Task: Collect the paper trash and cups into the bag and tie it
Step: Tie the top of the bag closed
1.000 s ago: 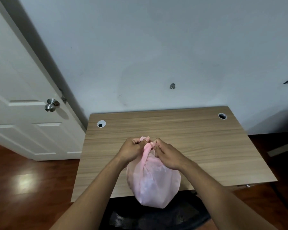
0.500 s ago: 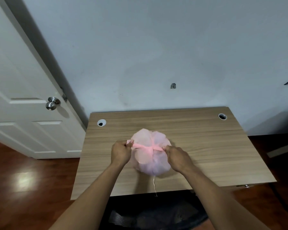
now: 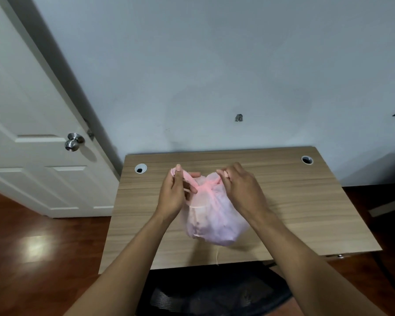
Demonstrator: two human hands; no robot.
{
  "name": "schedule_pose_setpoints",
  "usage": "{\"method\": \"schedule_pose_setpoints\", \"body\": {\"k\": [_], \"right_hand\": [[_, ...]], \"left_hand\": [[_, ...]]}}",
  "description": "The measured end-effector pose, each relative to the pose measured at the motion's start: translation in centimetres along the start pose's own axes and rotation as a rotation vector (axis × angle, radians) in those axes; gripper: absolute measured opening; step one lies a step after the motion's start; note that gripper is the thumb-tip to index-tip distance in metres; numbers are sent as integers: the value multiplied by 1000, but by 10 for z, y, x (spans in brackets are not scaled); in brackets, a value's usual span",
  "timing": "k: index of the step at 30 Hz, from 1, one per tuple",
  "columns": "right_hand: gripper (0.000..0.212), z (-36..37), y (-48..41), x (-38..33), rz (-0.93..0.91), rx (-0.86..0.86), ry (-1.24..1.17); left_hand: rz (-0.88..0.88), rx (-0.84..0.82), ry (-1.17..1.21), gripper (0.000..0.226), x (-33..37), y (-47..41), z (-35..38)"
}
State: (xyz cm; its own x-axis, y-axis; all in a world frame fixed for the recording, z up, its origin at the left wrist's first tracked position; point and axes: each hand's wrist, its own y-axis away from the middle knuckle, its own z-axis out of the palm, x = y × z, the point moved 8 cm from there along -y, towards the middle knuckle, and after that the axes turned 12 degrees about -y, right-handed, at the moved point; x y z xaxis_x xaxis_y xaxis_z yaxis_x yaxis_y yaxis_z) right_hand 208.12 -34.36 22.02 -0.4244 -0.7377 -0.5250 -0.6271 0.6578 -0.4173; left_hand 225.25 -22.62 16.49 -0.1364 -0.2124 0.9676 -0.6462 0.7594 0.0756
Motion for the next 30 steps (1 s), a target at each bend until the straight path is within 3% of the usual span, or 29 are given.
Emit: {"method": "schedule_pose_setpoints", "body": {"k": [2,6,10,15,19,24,27,30], "right_hand": [[35,-13,-9,-13,27,92,-286],[59,-10,-15,-16,441,59,-967],[48,-4,-16,-6,638,86,-1330],[31,10,-4,5,623,-66,-1259],[33,14,3,10,537,-100,-1101],[19,20,10,30,673,17,-1076],[10,23,12,31,668,-73,-1064],[13,22,13,23,618,-203,-1050]], "left_hand": [[9,-53,161,76,20,0,10],[-24,-141,375,52,34,-1,26],[-53,-260,527,26,34,0,34],[-49,-202,481,22,27,-1,38],[-45,-162,398,11,21,0,36],[-34,-284,306,20,22,8,44],[-26,-351,273,14,24,8,44],[-75,-394,270,30,23,6,43]]}}
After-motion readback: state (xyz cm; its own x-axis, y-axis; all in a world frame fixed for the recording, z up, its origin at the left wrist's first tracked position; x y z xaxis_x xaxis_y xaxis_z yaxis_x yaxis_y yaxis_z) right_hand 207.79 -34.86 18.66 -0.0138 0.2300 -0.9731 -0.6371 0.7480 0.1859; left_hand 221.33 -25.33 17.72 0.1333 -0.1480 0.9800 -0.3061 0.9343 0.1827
